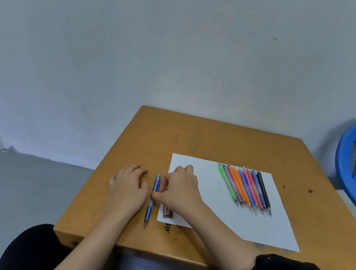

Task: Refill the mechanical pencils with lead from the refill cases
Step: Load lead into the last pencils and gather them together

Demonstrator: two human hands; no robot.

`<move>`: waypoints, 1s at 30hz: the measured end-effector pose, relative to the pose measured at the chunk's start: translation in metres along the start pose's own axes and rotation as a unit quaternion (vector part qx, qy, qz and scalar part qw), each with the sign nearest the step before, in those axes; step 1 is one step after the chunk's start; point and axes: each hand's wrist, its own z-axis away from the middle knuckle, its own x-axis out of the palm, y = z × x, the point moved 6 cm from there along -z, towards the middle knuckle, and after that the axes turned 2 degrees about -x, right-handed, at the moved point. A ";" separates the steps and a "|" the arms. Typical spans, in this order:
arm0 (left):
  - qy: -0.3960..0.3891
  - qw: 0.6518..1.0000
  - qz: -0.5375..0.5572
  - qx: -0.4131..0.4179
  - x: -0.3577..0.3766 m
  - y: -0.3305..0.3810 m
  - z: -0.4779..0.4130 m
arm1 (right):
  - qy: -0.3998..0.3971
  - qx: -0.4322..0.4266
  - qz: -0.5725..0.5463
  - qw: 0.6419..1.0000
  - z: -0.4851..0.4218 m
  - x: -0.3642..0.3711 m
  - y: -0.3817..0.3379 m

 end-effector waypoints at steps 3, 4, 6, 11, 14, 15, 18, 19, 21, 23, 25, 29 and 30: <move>0.000 1.000 0.002 -0.003 0.000 -0.001 -0.001 | -0.002 0.010 0.016 1.000 -0.003 0.001 -0.002; 0.000 1.000 0.002 -0.003 0.001 -0.001 -0.001 | -0.003 0.016 0.021 1.000 -0.004 0.002 -0.002; 0.001 1.000 0.006 0.001 0.001 -0.002 -0.002 | -0.006 0.022 0.040 0.999 -0.006 0.005 -0.003; 0.005 1.000 0.014 0.004 0.001 -0.003 -0.002 | -0.010 0.028 0.070 0.997 -0.010 0.008 -0.004; 0.005 1.000 0.012 0.003 0.000 -0.002 -0.002 | 0.016 0.017 0.096 0.995 -0.010 0.005 -0.006; 0.006 1.000 0.012 0.003 0.000 -0.002 -0.002 | 0.027 0.011 0.108 0.994 -0.010 0.005 -0.006; 0.011 1.000 0.014 0.007 0.000 -0.003 -0.002 | 0.031 0.012 0.104 0.994 -0.010 0.005 -0.003; 0.013 1.000 0.014 0.008 0.000 -0.003 -0.002 | 0.022 0.019 0.092 0.995 -0.010 0.006 -0.001; 0.014 1.000 0.014 0.007 0.000 -0.003 -0.002 | 0.000 0.048 0.036 0.998 -0.012 0.006 0.005; 0.014 1.000 0.012 0.005 0.001 -0.003 -0.002 | -0.022 0.108 -0.075 0.991 -0.014 0.004 0.015; 0.013 1.000 0.012 0.005 0.001 -0.004 -0.002 | -0.037 0.148 -0.194 0.969 -0.014 -0.001 0.022; 0.011 1.000 0.008 0.007 0.001 -0.004 -0.003 | 0.007 0.151 -0.372 0.916 -0.009 -0.017 0.036; 0.013 1.000 0.008 0.008 0.001 -0.003 -0.003 | 0.017 0.153 -0.408 0.900 -0.007 -0.020 0.040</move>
